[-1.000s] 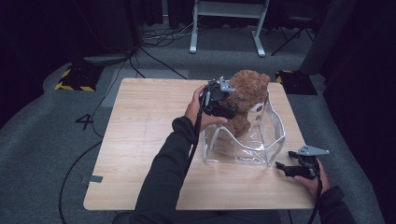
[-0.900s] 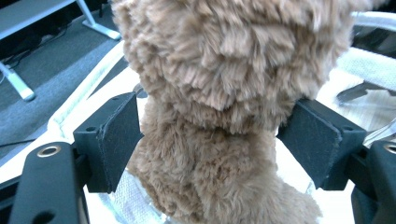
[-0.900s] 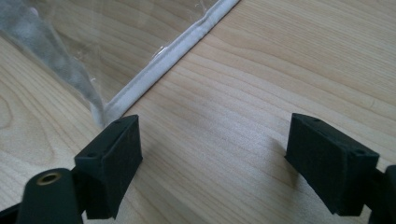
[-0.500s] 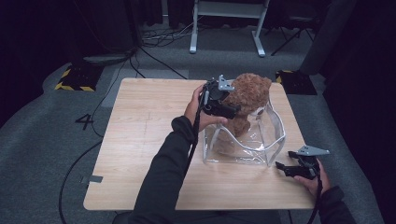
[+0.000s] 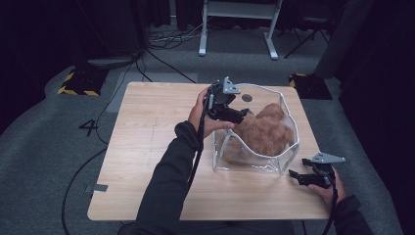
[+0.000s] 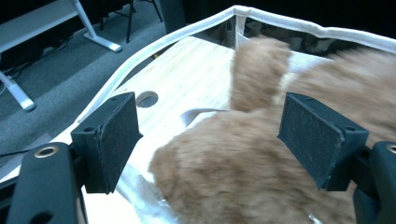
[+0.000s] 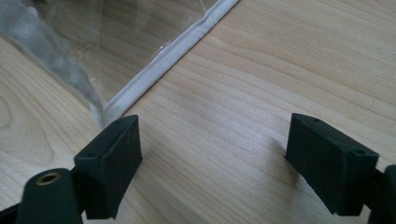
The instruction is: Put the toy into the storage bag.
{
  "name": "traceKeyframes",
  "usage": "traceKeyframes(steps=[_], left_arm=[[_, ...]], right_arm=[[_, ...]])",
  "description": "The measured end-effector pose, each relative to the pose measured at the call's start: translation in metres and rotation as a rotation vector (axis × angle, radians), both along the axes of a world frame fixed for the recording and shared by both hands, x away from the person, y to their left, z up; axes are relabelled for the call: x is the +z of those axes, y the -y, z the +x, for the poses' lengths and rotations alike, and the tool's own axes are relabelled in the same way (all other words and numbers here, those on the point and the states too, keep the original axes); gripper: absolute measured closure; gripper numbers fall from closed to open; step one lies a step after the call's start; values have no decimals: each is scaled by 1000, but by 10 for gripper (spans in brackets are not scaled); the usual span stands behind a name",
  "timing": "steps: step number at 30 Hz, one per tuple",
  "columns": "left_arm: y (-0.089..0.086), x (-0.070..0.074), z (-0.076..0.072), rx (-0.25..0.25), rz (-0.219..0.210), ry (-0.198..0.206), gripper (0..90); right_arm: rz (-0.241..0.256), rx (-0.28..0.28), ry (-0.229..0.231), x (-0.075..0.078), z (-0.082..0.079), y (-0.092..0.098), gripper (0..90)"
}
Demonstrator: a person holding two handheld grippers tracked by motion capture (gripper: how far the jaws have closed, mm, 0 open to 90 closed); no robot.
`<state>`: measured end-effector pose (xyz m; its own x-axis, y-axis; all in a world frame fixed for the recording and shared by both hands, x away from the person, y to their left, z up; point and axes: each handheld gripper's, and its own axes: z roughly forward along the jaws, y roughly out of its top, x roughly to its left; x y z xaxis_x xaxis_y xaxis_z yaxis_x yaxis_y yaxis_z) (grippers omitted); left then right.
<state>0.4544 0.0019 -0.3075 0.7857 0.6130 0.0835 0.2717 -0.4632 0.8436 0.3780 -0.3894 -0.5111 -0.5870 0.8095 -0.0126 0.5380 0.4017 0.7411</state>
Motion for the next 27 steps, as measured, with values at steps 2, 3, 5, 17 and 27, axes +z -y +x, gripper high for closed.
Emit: traceKeyframes(steps=[2, 3, 5, 17, 27], left_arm=[[-1, 0, 0, 0, 7, 0, 203], [-1, 0, 0, 1, 9, 0, 203], [-2, 0, -1, 3, 18, 1, 203], [-21, 2, -6, 28, 20, 10, 203], [-38, 0, -6, 67, 23, 13, 202]], right_arm=[[0, 0, 0, 0, 0, 0, 180], [0, 0, 0, 0, 0, 0, 180], [0, 0, 0, 0, 0, 0, 180], [0, 0, 0, 0, 0, 0, 180], [0, 0, 0, 0, 0, 0, 180]])
